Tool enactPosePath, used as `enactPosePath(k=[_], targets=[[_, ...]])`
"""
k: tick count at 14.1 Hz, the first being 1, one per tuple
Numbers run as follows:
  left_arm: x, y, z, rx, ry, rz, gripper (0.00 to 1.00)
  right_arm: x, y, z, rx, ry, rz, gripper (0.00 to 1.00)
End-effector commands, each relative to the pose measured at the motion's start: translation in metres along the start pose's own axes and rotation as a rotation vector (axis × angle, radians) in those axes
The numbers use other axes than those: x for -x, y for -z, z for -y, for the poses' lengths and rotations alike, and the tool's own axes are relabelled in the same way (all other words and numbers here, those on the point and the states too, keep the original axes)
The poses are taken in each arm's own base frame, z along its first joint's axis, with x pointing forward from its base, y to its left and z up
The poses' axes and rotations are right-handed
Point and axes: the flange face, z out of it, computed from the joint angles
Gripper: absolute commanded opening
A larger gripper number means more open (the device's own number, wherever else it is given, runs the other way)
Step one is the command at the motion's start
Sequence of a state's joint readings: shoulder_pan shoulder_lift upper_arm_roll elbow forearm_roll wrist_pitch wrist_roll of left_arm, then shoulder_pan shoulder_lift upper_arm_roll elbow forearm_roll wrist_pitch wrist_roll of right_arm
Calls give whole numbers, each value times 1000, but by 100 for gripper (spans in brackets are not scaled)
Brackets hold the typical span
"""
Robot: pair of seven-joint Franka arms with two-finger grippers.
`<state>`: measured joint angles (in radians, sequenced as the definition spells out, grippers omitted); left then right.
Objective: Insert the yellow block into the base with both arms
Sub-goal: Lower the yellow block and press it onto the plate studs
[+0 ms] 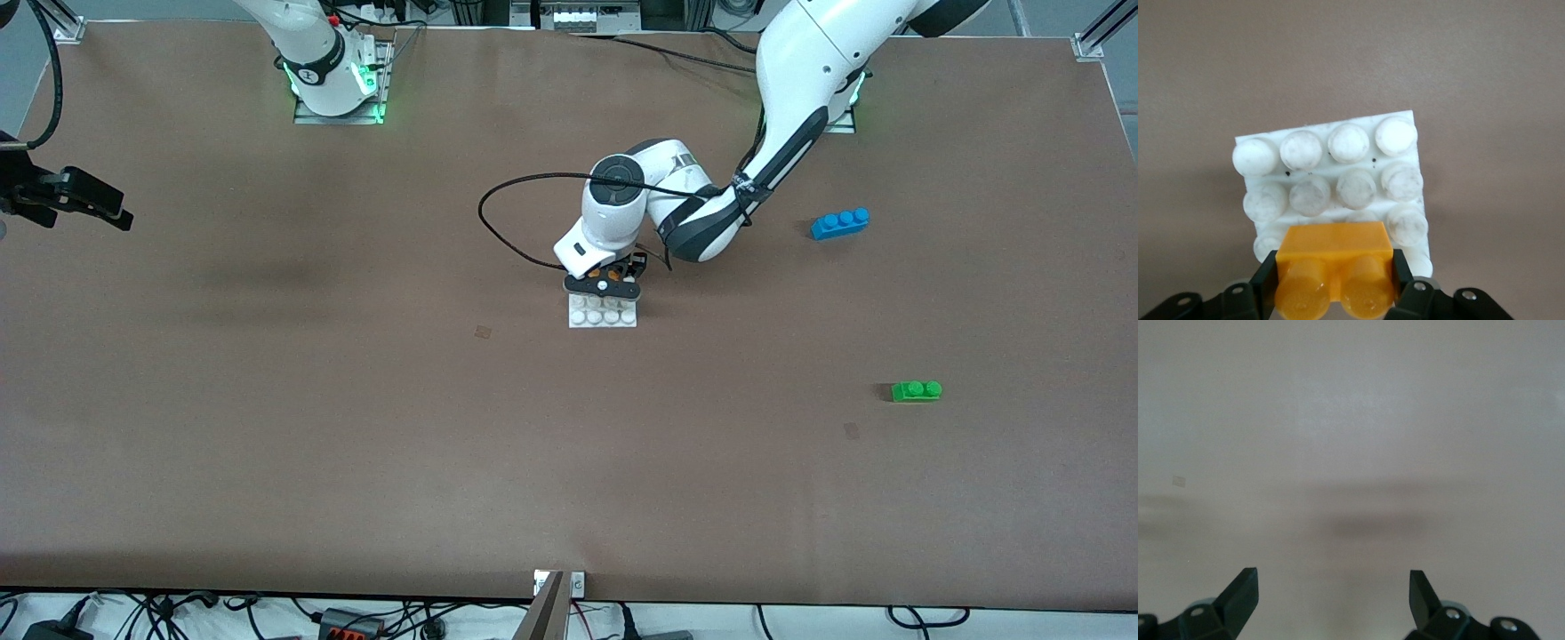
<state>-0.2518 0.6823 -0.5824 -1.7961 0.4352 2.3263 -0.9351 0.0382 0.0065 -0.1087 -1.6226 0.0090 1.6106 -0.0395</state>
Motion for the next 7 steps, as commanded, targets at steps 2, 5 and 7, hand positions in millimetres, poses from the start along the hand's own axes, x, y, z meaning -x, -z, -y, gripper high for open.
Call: enactPosePath(k=[2, 5, 7], targets=[[-1, -11, 0, -16, 1, -14, 54, 1, 1, 1, 1, -10, -3, 100], [-1, -11, 0, -16, 1, -12, 54, 1, 2, 1, 0, -10, -5, 100], [-1, -13, -1, -4, 2, -17, 53, 1, 2, 2, 0, -9, -5, 100]])
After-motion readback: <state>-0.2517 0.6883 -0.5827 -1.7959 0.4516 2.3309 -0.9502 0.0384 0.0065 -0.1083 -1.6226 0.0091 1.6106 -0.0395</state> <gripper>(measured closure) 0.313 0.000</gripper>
